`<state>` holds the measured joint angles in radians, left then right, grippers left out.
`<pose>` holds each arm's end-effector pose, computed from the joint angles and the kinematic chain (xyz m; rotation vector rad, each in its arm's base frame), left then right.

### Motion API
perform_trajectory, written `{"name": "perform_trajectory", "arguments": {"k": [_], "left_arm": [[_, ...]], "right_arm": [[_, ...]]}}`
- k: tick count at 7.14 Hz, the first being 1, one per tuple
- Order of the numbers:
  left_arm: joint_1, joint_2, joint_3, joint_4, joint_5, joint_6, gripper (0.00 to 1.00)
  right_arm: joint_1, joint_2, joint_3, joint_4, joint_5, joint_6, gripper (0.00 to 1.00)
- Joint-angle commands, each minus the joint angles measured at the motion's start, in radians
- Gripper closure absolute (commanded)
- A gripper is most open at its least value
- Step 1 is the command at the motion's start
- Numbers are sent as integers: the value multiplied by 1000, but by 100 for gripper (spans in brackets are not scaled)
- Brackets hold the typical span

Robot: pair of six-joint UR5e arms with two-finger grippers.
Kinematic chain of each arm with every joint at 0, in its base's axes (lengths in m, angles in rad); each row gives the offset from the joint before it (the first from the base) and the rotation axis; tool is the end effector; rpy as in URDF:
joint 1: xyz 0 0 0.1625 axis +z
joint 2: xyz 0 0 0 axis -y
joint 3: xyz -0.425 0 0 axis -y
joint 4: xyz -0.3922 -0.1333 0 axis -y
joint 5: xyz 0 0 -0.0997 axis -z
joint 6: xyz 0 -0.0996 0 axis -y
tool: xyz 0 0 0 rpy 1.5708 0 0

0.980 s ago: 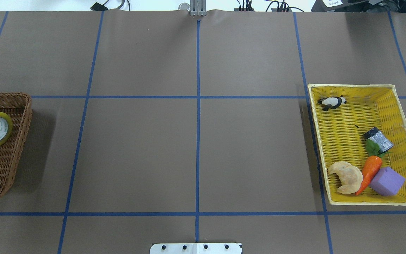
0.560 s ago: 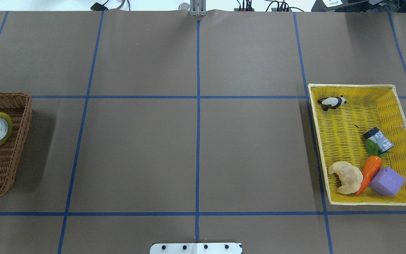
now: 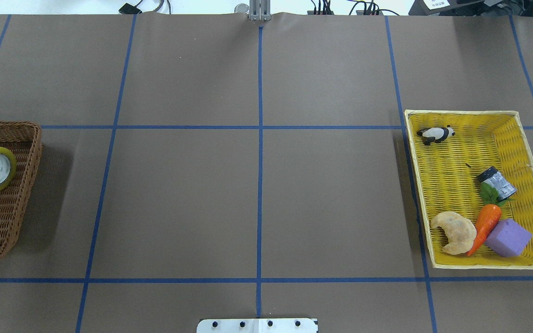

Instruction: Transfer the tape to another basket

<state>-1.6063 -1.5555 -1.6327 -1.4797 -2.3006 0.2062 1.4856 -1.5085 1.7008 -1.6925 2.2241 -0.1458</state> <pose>-0.0839 -0.4789 0.6478 0.0458 0.7302 0.1468 0.0286 -0.5208 0.5836 0.0881 -0.6524 -0.2457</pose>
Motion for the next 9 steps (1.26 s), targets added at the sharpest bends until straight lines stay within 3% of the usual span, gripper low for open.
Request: {"name": "perform_trajectory", "arguments": {"k": [1,9], "left_arm": [[0,3,-3,1,1,1,1],[-1,5,-3,3,10,-1,1]], "right_arm": [[1,-2,0,0,0,0,0],[1,-18,2,1,2,2,0]]}}
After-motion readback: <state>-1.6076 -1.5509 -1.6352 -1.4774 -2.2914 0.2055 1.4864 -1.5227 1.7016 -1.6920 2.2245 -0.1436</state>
